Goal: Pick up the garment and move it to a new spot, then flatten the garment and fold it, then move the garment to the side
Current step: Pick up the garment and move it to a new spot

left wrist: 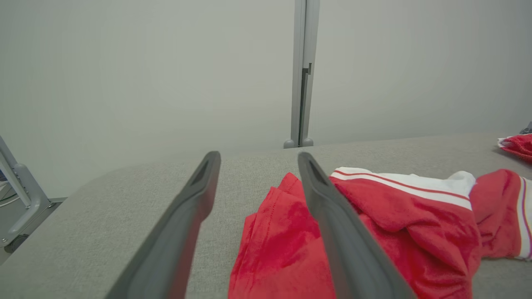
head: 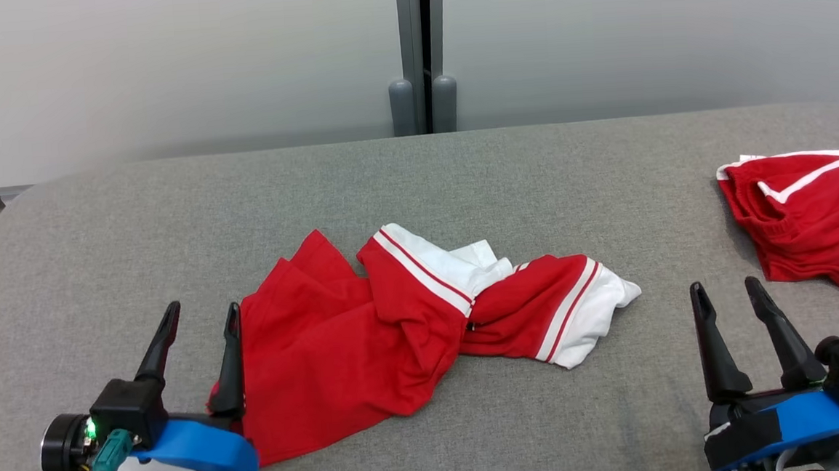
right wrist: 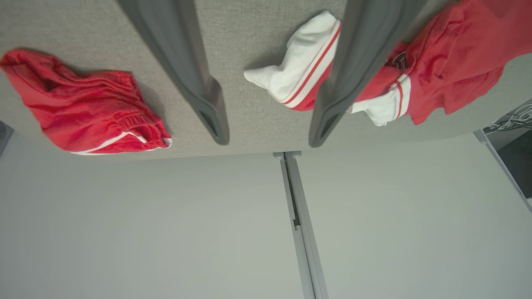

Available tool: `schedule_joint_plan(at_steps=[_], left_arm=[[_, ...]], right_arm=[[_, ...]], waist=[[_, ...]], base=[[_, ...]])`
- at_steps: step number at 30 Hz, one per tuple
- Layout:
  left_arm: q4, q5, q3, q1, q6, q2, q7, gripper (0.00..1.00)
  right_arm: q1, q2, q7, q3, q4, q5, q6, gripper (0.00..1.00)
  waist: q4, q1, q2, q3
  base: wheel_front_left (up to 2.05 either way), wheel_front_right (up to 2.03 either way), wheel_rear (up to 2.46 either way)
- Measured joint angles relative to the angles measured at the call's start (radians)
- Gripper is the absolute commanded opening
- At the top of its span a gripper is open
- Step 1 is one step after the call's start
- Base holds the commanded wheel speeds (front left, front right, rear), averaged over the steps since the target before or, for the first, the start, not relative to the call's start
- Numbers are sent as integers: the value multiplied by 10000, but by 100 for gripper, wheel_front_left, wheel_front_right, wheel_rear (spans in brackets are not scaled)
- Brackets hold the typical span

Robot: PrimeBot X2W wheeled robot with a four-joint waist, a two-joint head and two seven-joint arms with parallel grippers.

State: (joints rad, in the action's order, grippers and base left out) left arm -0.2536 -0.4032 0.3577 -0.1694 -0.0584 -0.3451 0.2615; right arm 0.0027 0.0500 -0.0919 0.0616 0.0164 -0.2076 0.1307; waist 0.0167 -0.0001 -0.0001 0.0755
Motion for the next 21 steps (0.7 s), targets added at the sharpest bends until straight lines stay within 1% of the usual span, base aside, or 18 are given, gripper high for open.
schedule_joint_plan(at_steps=[10, 21], left_arm=[[109, -368, -155, 1099, 119, -345, -2, 100], [397, -552, -159, 1524, -109, -359, -132, 100]], right_arm=[[668, 4, 337, 63, -82, 0, -2, 100], [1032, 2, 550, 59, 280, -81, -2, 100]], waist=[[-164, 0, 1, -612], [-233, 1, 0, -820]], base=[[0, 0, 0], [0, 0, 0]])
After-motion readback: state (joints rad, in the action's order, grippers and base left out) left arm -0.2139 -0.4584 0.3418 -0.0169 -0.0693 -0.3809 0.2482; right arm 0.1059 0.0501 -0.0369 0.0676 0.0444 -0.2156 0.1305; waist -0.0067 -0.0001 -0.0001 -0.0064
